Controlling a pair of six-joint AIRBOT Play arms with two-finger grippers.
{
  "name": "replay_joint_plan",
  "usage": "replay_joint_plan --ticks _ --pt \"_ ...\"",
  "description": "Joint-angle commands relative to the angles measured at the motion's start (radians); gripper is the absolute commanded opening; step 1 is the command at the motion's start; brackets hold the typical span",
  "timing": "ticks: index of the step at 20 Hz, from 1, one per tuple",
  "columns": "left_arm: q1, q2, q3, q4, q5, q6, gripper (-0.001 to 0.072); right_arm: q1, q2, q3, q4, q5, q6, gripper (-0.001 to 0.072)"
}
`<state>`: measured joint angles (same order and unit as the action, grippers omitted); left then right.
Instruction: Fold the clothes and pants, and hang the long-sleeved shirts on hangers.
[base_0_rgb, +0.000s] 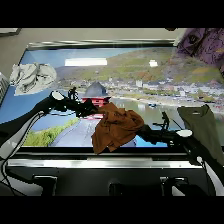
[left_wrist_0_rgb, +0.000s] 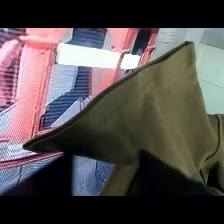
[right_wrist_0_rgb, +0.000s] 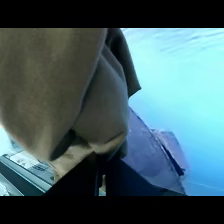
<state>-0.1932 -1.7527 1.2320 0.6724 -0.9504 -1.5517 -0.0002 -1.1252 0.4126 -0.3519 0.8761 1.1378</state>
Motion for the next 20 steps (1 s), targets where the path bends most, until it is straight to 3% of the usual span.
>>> replay_joint_plan --ticks 1,5,6,8,11,16,20 --pt "-0.007 -0.015 0.000 -0.030 0.010 -0.001 0.0006 0.000 0.002 0.001 -0.001 0.019 0.004 0.0027" --pt "0.008 -0.005 0.057 -0.020 0.014 0.004 0.0007 0.000 0.061 0.055 -0.061 0.026 0.009 0.0026" --pt "0.019 0.008 0.097 0.000 0.011 0.004 0.0007 -0.001 0.088 0.093 -0.127 0.026 0.047 0.0025" --pt "0.053 0.041 0.212 0.087 -0.012 -0.019 0.0006 0.000 0.132 0.226 -0.328 0.040 0.226 0.0025" --pt "0.104 0.114 0.443 0.268 -0.059 -0.085 0.0006 0.000 0.166 0.512 -0.486 0.091 0.273 0.0025" --pt "0.183 0.317 0.819 0.446 -0.089 -0.127 0.0007 0.000 0.169 1.090 -0.681 0.239 0.286 0.0025" --pt "0.243 0.589 0.840 0.492 -0.072 -0.129 0.0009 0.000 0.209 1.441 -0.771 0.369 0.290 0.0026"
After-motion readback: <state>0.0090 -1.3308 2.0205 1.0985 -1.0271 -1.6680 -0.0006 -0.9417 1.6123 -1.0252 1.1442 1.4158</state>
